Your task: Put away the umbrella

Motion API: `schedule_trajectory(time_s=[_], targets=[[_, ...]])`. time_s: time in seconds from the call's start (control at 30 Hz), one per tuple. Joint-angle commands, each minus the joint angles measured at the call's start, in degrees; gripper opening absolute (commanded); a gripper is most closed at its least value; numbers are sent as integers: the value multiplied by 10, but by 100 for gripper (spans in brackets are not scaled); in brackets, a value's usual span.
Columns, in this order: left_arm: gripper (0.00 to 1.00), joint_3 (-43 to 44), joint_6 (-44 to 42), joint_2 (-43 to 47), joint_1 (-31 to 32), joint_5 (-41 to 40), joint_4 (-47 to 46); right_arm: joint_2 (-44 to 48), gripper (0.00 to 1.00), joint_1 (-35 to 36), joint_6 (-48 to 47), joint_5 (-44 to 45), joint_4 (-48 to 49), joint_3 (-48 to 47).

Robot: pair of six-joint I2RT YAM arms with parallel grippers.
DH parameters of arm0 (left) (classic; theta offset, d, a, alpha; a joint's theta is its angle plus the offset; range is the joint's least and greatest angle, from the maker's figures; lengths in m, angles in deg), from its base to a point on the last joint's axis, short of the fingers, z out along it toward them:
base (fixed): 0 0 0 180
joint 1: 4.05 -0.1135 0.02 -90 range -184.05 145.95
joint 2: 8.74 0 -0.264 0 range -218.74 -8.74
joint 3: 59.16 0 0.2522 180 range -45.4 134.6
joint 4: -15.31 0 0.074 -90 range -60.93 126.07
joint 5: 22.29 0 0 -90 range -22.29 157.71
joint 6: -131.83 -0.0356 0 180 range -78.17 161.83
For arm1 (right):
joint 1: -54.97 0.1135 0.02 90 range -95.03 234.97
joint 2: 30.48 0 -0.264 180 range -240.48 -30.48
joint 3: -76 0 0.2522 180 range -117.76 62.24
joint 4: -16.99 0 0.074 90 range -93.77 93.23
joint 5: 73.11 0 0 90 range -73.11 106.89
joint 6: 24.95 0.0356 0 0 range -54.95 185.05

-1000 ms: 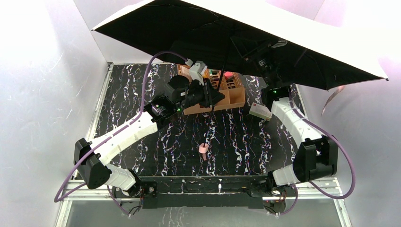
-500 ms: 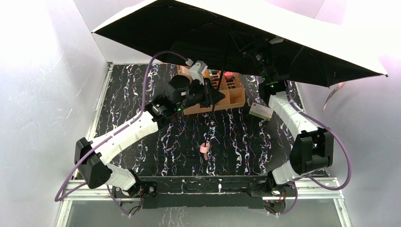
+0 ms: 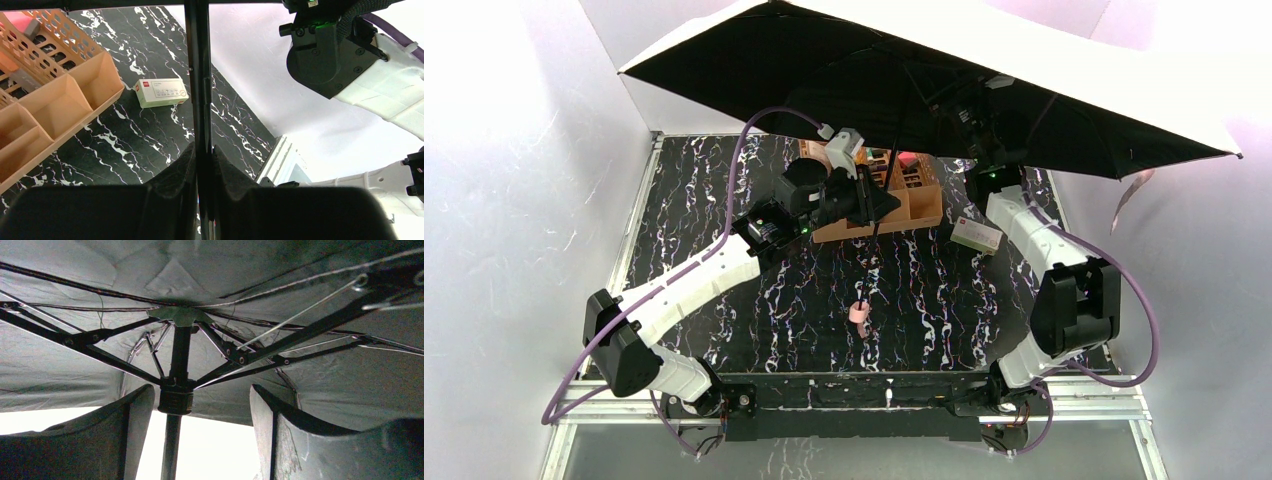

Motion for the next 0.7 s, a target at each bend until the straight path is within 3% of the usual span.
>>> schedule_trajectory(time_s=[0.0, 0.23, 0.37, 0.5, 0.63, 0.67], targets=[[0, 20, -16, 9, -3, 10, -10, -6, 77, 3, 13, -7, 39, -46], [0, 13, -15, 13, -2, 10, -13, -17, 74, 5, 19, -5, 42, -61], [0, 10, -15, 16, -2, 9, -14, -21, 63, 6, 22, -6, 43, -67], [0, 6, -14, 18, -2, 8, -14, -24, 42, 6, 25, -6, 46, -69], [0, 4, -14, 20, -2, 7, -14, -25, 4, 6, 25, -6, 70, -63], [0, 4, -14, 21, -2, 6, -14, -24, 0, 6, 27, -4, 76, -58]])
